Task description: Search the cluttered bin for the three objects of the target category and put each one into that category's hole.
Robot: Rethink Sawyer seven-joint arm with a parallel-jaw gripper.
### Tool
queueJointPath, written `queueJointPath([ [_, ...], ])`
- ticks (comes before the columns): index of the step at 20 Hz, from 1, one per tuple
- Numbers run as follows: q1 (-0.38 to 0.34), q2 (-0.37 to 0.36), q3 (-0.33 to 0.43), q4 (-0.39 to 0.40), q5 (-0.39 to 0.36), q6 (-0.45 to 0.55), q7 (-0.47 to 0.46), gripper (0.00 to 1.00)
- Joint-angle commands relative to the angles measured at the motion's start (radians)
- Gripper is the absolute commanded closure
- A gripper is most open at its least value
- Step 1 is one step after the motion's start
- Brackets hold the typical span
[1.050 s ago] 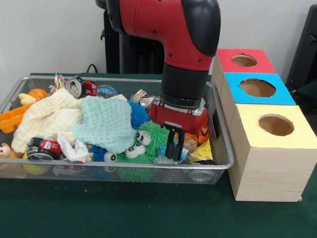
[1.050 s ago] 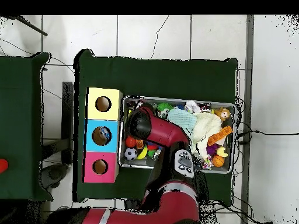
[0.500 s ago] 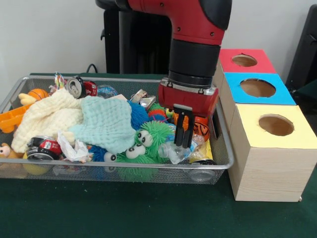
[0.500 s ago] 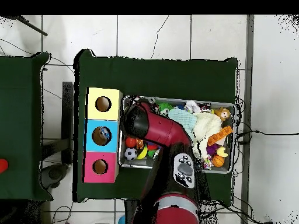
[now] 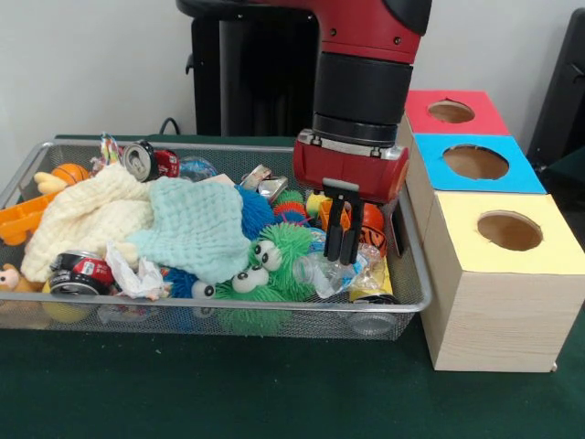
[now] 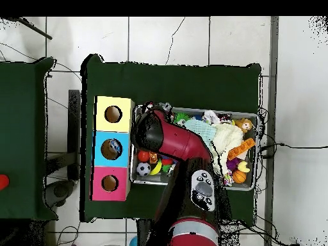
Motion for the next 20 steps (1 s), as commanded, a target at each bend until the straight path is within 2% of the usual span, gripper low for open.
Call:
queueJointPath([
  [1,-0.006,-0.018,0.045,0.086,-0.010,0.134,0.136,1.00],
  [5,-0.014,-0.045,0.049,0.109,-0.018,0.148,0.124,1.00],
  [9,-0.016,-0.058,0.059,0.147,-0.025,0.119,0.128,1.00],
  [20,-0.001,-0.159,0.055,0.276,-0.028,0.120,0.134,1.00],
])
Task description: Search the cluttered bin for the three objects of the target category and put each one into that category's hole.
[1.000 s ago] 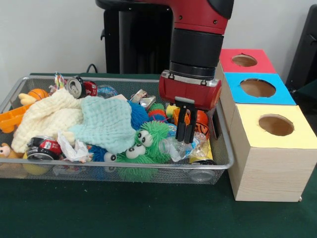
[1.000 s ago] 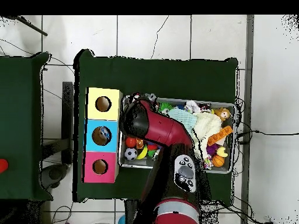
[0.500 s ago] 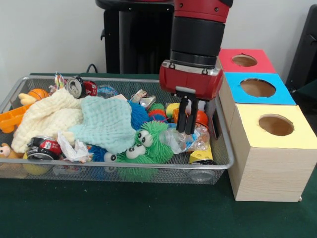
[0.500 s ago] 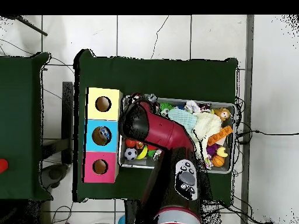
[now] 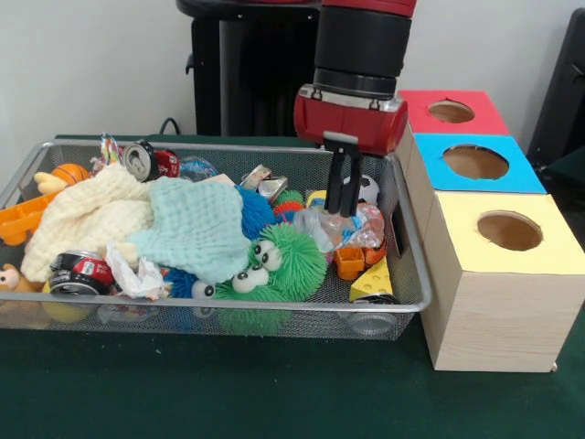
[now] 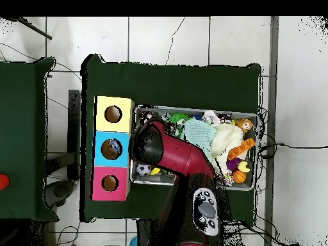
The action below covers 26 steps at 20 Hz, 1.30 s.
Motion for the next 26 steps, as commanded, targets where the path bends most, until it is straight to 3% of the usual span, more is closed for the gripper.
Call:
queueJointPath([
  [1,0.004,-0.055,0.053,0.146,-0.027,0.113,0.137,1.00],
  [11,0.067,-0.107,0.016,0.205,-0.008,0.117,0.171,1.00],
  [26,0.158,-0.201,-0.039,0.250,0.017,0.201,0.200,1.00],
])
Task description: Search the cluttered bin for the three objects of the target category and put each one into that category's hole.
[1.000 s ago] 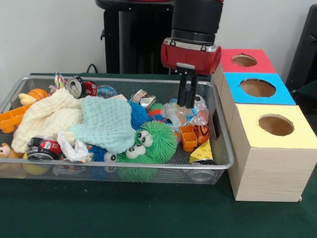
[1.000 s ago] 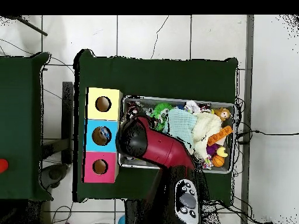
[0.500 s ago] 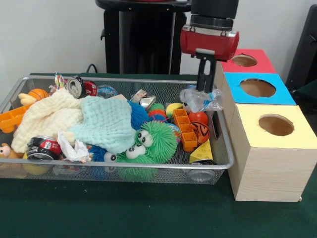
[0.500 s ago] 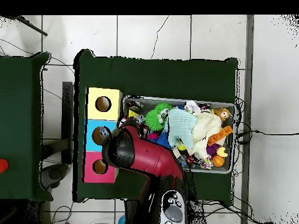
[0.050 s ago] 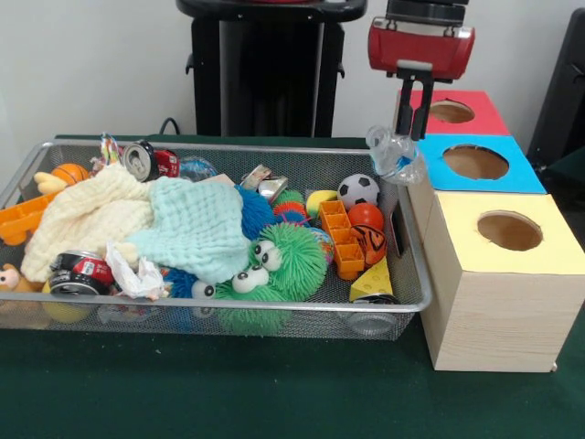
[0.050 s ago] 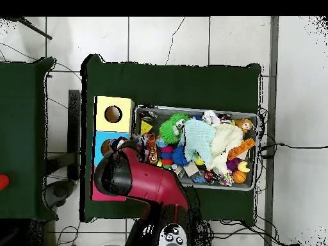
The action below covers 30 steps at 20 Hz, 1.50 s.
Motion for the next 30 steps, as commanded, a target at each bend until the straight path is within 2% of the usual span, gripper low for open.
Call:
queueJointPath([
  [1,0.011,-0.039,-0.005,0.077,0.018,0.129,0.201,1.00],
  [9,0.042,-0.044,-0.027,0.064,0.025,0.157,0.217,1.00],
  [22,0.051,-0.052,-0.039,0.054,0.032,0.187,0.222,1.00],
  [30,0.102,-0.044,-0.072,0.039,0.039,0.206,0.254,1.00],
])
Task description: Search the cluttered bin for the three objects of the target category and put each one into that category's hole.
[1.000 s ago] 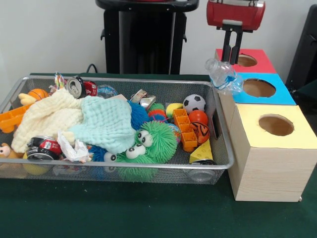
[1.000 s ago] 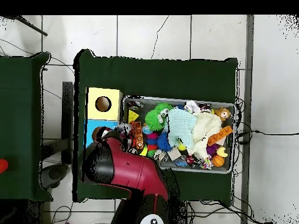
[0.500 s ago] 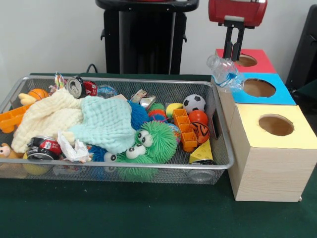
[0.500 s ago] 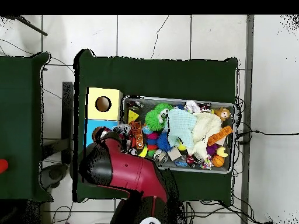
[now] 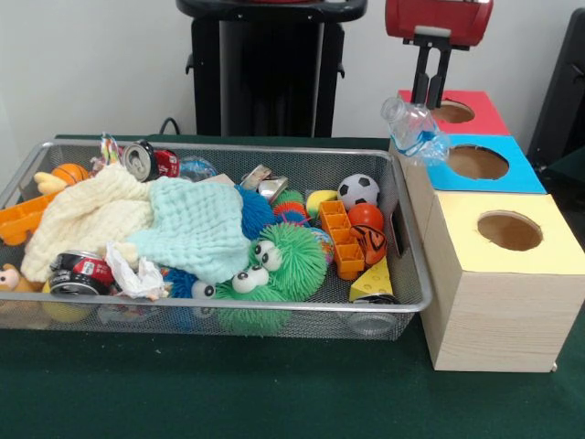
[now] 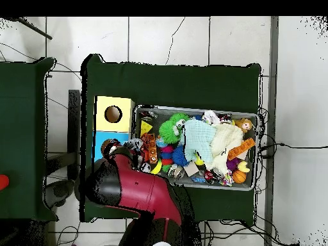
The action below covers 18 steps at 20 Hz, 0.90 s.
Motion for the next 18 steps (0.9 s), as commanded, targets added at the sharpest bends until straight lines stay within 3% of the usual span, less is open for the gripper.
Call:
queueJointPath([
  [1,0.035,0.004,-0.017,0.034,0.039,0.147,0.256,1.00],
  [8,0.065,-0.007,-0.051,0.004,0.040,0.213,0.261,1.00],
  [18,0.096,0.008,-0.068,-0.013,0.054,0.218,0.277,1.00],
])
